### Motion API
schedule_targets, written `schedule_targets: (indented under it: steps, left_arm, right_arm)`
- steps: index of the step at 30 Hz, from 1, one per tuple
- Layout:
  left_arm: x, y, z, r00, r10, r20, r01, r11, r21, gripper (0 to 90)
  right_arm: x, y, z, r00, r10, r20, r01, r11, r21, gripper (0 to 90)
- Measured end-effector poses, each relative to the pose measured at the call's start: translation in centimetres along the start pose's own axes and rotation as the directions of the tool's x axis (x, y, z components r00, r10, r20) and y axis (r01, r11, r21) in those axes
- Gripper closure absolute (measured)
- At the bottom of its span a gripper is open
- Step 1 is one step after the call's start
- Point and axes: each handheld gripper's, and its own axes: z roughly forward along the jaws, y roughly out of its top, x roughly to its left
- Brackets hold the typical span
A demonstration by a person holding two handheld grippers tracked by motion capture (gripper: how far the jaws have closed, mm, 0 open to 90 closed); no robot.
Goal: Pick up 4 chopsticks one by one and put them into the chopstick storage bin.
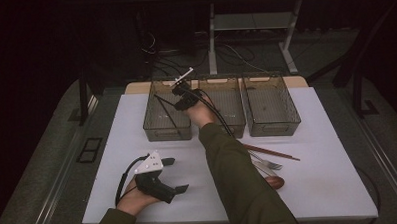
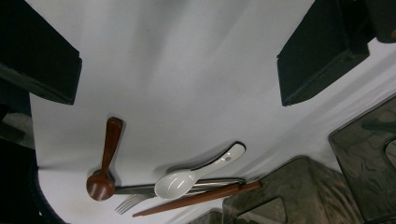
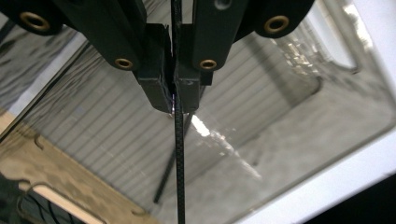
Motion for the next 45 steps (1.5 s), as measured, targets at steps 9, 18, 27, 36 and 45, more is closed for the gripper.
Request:
schedule_targets:
  steps: [9,18,27,36,45]
  left_arm:
    - [0.0,0.1,0.1,1.0,0.007,0.004,-0.007,1.0,0.002,0.0]
    - [0.0,0.1,0.1,0.9999,0.01,0.004,-0.01,0.9999,0.005,0.0]
    - [-0.2,0.0,0.2,0.9997,0.023,0.002,-0.023,0.9995,0.02,0.0]
    - [-0.2,0.0,0.2,0.9999,0.017,0.0,-0.017,0.9996,0.021,0.0]
    - [-0.2,-0.1,0.3,1.0,-0.004,0.001,0.004,0.9999,0.012,0.0]
  right_arm:
    - [0.1,0.3,0.6,0.9999,0.007,0.008,-0.007,0.9992,-0.039,74.9]
    - [-0.1,0.4,-1.1,0.9998,-0.004,-0.018,0.003,0.9977,-0.068,62.0]
    - [-0.4,-1.1,-4.1,0.9921,-0.035,-0.12,0.018,0.9905,-0.137,53.7]
    - [-1.2,-4.3,-7.4,0.9798,-0.088,-0.18,0.055,0.9823,-0.179,50.3]
    - [-2.6,-8.5,-10.5,0.9768,-0.103,-0.188,0.065,0.9776,-0.2,50.3]
